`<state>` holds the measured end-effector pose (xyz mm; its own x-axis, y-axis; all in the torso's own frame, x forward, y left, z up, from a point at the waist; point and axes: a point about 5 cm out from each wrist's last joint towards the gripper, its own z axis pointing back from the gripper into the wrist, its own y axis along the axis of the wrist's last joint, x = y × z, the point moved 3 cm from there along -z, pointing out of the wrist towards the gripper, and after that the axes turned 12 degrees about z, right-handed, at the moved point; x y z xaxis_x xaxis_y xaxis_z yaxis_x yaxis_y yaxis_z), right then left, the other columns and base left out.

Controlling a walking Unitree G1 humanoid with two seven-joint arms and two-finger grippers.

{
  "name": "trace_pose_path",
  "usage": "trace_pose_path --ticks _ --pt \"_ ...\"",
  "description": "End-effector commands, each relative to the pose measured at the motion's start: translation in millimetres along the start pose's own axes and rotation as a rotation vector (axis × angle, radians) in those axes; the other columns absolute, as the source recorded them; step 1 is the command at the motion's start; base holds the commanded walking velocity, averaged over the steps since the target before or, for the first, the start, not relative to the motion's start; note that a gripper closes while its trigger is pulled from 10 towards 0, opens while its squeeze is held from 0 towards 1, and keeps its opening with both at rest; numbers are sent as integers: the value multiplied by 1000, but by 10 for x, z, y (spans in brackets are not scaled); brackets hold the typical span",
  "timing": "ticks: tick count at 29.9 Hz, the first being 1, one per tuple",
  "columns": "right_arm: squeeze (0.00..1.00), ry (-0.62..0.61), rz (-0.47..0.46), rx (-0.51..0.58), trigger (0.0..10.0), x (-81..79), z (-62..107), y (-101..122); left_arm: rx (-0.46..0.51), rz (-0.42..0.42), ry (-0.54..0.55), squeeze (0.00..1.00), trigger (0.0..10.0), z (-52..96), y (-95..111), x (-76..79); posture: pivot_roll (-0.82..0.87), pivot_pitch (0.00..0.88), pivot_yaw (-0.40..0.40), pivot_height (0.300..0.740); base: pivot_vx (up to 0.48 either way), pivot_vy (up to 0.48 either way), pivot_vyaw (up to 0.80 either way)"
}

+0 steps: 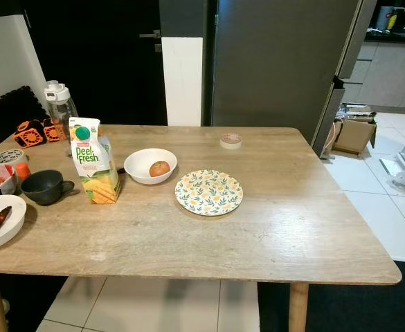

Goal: Restocking fridge

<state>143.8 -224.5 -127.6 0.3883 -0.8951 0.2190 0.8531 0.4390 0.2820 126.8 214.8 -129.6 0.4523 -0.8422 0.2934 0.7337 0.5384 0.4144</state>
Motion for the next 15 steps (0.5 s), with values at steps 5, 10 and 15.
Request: trace_pose_path --ticks 5,10,15 --pt "0 2 21 6 10000 -19 -5 40 -30 -6 9 0 10000 -6 -95 31 -59 0 14 740 0 0 0" --pt "0 -2 25 15 10000 9 -6 86 -45 -23 3 0 10000 -22 -127 86 -59 0 11 740 0 0 0" --pt "0 -1 28 14 10000 9 -5 81 -43 -19 2 0 10000 -26 -132 101 -61 0 8 740 0 0 0"
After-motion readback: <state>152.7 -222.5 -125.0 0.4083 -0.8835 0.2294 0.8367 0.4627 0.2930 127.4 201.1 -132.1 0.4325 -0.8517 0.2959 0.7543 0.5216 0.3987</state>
